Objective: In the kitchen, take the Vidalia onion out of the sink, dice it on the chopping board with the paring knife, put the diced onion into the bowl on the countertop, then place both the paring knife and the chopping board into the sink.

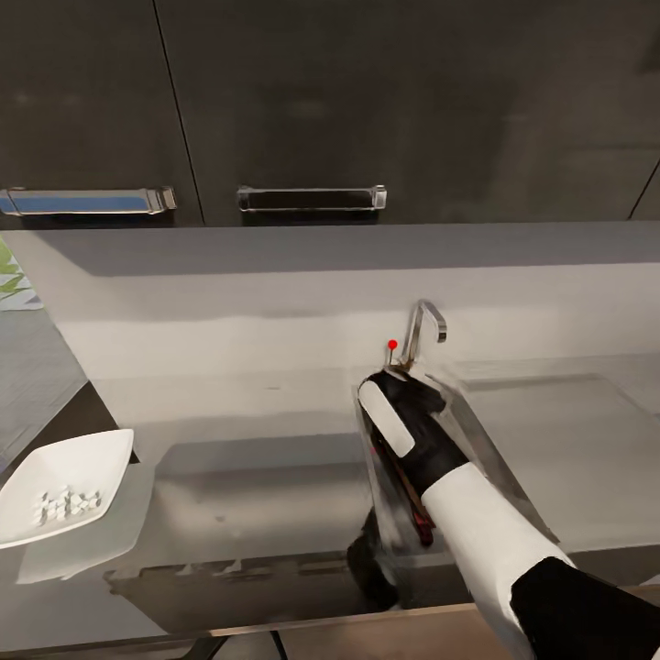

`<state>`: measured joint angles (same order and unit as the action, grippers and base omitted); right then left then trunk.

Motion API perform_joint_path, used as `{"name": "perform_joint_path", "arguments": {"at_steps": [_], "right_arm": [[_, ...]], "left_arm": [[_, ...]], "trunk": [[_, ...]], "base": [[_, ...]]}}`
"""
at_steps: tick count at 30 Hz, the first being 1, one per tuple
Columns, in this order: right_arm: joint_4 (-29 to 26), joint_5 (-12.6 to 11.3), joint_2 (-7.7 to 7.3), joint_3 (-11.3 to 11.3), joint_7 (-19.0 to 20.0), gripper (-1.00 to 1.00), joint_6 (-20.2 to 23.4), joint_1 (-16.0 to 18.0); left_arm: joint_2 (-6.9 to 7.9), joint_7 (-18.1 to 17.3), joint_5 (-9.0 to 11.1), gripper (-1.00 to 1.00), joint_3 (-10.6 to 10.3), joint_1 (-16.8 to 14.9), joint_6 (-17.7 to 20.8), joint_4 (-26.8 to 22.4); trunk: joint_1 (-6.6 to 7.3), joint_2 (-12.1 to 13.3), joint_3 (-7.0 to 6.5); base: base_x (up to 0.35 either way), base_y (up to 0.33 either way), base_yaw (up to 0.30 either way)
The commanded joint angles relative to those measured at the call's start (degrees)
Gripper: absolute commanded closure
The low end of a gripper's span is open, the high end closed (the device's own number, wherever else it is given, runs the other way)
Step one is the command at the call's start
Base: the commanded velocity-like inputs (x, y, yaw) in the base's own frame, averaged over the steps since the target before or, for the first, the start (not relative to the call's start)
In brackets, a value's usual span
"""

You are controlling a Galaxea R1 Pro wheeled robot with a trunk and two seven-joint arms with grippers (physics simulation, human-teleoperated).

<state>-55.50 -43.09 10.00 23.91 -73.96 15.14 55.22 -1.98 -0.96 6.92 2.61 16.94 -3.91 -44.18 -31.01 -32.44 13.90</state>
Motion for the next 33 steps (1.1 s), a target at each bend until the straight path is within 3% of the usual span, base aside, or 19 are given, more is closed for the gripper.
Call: {"name": "perform_joint_path", "arguments": {"at_steps": [1, 4, 6, 7, 9, 11, 14, 18, 33], "right_arm": [[-1.8, -0.2, 0.00, 3.0, 0.4, -1.00, 1.4, -0.4], [-8.4, -0.5, 0.00, 8.9, 2.0, -1.00, 3.7, -2.4], [-14.7, -1.5, -3.24, 12.5, 4.3, -1.00, 5.4, -4.6], [-16.0, -1.8, -3.96, 13.2, 4.8, -1.00, 5.6, -5.0], [-22.6, -4.1, -8.84, 17.8, 6.4, -1.00, 6.2, -7.3], [-26.9, -6.8, -13.71, 24.2, 7.0, -1.00, 5.8, -8.2], [-28.8, -9.3, -17.02, 27.5, 7.1, -1.00, 4.5, -8.4], [-29.4, -10.6, -18.26, 28.6, 7.2, -1.00, 3.4, -8.5], [-29.5, -11.1, -18.44, 28.9, 7.3, -1.00, 3.1, -8.5]], "left_arm": [[-0.04, -0.1, 0.5, -1.00, 0.1, 0.1, 0.0, -0.1], [-0.04, -0.1, 0.5, -1.00, 0.1, 0.0, 0.0, -0.1], [-0.04, -0.1, 0.5, -1.00, 0.1, 0.0, 0.0, -0.1], [-0.04, -0.1, 0.5, -1.00, 0.1, 0.0, 0.0, -0.1], [-0.04, -0.1, 0.5, -1.00, 0.1, 0.0, 0.0, -0.1], [-0.04, -0.1, 0.5, -1.00, 0.1, 0.0, 0.0, -0.1], [-0.04, -0.1, 0.5, -1.00, 0.1, 0.0, 0.0, -0.1], [-0.04, -0.1, 0.5, -1.00, 0.1, 0.0, -0.1, 0.0], [-0.04, -0.1, 0.5, -1.00, 0.1, 0.0, 0.0, 0.0]], "trunk": [[-0.03, -0.1, 0.09], [-0.03, -0.1, 0.09], [-0.03, -0.1, 0.09], [-0.03, -0.1, 0.09], [-0.03, -0.1, 0.09], [-0.03, -0.1, 0.09], [-0.03, -0.1, 0.09], [-0.03, -0.1, 0.09], [-0.03, -0.1, 0.09]], "base": [[0.000, 0.000, 0.000], [0.000, 0.000, 0.000], [0.000, 0.000, 0.000], [0.000, 0.000, 0.000], [0.000, 0.000, 0.000], [0.000, 0.000, 0.000], [-0.019, 0.000, 0.000], [-0.239, 0.000, 0.000], [-0.341, 0.000, 0.000]]}}
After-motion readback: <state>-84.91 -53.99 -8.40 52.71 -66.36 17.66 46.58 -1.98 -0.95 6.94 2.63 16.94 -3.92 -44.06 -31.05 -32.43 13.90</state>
